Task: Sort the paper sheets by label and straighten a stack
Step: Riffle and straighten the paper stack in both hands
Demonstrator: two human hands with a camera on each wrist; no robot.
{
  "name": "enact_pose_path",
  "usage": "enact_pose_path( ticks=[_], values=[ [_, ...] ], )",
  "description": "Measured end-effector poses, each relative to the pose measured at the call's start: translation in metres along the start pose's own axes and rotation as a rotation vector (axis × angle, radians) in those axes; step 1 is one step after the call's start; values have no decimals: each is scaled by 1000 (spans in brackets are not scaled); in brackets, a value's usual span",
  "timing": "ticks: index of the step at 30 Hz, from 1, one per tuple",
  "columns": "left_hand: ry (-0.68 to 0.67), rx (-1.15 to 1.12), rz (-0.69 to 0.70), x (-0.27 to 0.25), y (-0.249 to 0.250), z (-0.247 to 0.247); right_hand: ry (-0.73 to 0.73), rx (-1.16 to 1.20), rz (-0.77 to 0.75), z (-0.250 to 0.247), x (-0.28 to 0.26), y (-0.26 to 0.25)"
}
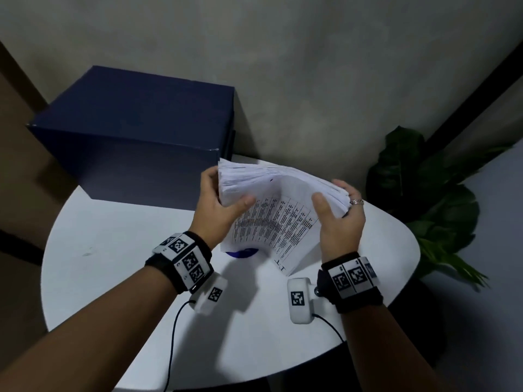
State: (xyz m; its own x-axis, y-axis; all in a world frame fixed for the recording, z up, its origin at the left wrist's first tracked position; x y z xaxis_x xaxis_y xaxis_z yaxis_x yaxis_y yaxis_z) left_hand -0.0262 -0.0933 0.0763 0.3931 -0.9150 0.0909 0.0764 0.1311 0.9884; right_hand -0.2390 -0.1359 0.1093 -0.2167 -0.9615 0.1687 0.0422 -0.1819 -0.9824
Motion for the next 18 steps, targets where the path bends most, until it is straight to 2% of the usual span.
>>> enact_pose_path(
  ticks=[5, 8, 11, 14, 18],
  values=[
    [190, 127, 224, 7, 20, 10, 117, -60, -78, 4, 4, -7],
    [248, 114, 252, 14, 27, 15, 120, -57, -83, 4, 6, -6],
    [136, 128, 218, 16, 23, 10, 72, -55, -66, 1, 6, -2],
    [8, 105, 104, 18, 11, 2, -23, 46, 36, -5, 6, 12],
    [-62, 98, -39, 27, -1, 1, -55, -32, 137, -5, 8, 23]
  ],
)
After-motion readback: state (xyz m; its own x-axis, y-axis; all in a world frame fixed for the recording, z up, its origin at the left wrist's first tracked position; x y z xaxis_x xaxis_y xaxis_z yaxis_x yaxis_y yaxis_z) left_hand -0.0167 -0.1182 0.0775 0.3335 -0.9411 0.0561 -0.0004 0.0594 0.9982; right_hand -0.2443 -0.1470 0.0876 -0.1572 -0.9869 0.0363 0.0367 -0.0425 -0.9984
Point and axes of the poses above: each hand's wrist, its own x-axis towards the middle knuckle, its own z-axis out of the palm, y = z × x, the point moved 2 cm from there along x, towards the middle knuckle, and after that the axes turned 2 degrees about y, right-handed, at the moved point
